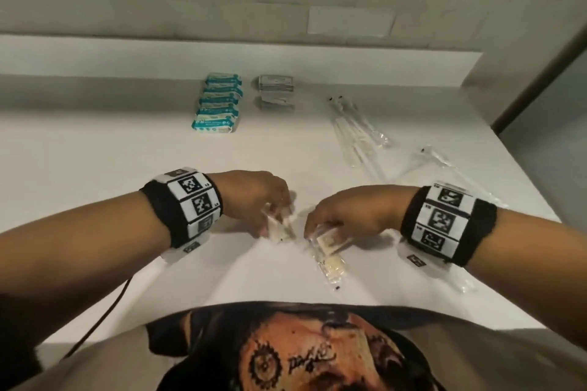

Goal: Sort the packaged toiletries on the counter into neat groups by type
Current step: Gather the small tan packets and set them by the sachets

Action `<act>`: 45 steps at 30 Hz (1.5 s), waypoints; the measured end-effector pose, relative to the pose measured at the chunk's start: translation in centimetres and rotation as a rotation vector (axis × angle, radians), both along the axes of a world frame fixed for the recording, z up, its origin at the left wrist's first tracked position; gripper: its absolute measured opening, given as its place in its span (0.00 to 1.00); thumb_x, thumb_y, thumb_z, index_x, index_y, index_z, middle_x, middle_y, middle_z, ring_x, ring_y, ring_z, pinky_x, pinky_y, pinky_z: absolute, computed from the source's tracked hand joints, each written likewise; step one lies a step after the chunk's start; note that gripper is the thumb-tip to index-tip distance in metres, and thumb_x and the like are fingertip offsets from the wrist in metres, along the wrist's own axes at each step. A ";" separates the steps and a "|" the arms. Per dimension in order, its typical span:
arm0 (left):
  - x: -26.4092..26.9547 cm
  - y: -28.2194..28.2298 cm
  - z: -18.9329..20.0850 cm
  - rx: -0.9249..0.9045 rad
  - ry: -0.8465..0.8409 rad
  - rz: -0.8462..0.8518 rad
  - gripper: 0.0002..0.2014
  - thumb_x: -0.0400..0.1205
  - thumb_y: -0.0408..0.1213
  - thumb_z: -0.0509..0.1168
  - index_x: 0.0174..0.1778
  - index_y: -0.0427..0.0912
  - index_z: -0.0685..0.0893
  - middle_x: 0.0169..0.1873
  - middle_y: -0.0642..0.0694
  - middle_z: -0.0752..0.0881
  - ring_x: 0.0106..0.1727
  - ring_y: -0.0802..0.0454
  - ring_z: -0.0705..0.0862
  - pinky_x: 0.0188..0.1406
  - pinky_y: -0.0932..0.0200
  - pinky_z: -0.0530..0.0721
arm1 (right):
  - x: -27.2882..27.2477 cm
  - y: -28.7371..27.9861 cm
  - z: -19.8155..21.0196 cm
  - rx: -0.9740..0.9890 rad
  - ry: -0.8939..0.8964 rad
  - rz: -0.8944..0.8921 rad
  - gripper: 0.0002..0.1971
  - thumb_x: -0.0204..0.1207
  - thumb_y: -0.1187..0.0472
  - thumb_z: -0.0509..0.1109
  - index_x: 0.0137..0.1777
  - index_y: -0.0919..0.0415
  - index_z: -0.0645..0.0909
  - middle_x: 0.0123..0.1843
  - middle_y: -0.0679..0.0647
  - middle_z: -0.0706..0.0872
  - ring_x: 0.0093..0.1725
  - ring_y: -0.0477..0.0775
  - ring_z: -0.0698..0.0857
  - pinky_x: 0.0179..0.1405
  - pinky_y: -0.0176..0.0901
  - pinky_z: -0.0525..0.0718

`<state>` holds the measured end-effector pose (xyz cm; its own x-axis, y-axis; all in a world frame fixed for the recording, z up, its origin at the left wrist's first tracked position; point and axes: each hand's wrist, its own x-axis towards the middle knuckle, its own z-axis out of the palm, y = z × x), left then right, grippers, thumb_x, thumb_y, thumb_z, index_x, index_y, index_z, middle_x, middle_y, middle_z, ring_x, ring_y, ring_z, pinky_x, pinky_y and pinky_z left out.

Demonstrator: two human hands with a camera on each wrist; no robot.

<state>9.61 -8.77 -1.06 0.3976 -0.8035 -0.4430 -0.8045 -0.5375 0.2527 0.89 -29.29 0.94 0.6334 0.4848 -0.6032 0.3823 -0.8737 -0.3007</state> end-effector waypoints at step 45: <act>-2.9 -10.7 1.1 -1.117 0.812 0.851 0.19 0.87 0.49 0.57 0.70 0.46 0.79 0.53 0.46 0.84 0.60 0.46 0.84 0.59 0.47 0.84 | -3.2 -11.6 3.7 0.769 -0.374 -1.083 0.31 0.62 0.53 0.83 0.63 0.56 0.75 0.49 0.53 0.88 0.46 0.54 0.87 0.40 0.51 0.85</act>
